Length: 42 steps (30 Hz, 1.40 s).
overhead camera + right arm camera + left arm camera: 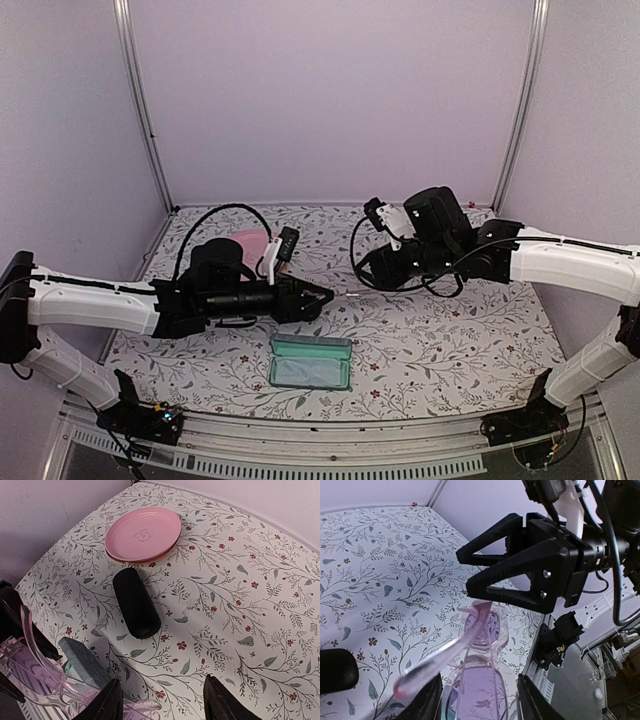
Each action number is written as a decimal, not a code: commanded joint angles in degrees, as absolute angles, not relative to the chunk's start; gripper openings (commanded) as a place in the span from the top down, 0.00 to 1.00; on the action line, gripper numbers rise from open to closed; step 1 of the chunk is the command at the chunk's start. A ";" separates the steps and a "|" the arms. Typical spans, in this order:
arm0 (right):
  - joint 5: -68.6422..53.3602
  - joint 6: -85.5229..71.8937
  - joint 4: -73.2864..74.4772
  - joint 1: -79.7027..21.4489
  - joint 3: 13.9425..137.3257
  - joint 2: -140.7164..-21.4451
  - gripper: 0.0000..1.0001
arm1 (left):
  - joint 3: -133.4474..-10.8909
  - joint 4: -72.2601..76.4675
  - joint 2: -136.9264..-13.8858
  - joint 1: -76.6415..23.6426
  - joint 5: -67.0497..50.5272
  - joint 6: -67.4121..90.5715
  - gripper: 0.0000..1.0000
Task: Organize the sunglasses
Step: Close the left temple of the sunglasses on the sunglasses, then pass from the left arm to the right
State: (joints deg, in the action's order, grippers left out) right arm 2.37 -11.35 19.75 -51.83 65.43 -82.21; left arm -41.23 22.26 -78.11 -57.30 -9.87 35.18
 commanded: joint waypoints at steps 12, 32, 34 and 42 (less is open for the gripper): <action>-1.42 -5.14 23.93 -52.98 63.73 -75.47 0.36 | -40.72 23.53 -77.20 -55.16 -15.69 31.20 0.87; -5.63 7.38 33.75 -59.21 69.78 -78.96 0.17 | -39.89 22.22 -75.39 -51.45 -26.89 39.88 0.91; -2.70 8.16 34.62 -60.38 71.53 -80.73 0.16 | -39.93 23.01 -75.95 -51.31 -28.22 41.36 0.91; 3.54 10.07 35.78 -63.86 74.58 -85.36 0.30 | -40.21 26.94 -79.81 -51.19 -32.51 47.22 0.92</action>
State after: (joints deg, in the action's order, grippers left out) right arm -0.91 8.23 34.24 -62.13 72.16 -83.88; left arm -40.34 23.27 -77.97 -52.03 -29.34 43.44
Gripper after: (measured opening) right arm 0.747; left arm 0.454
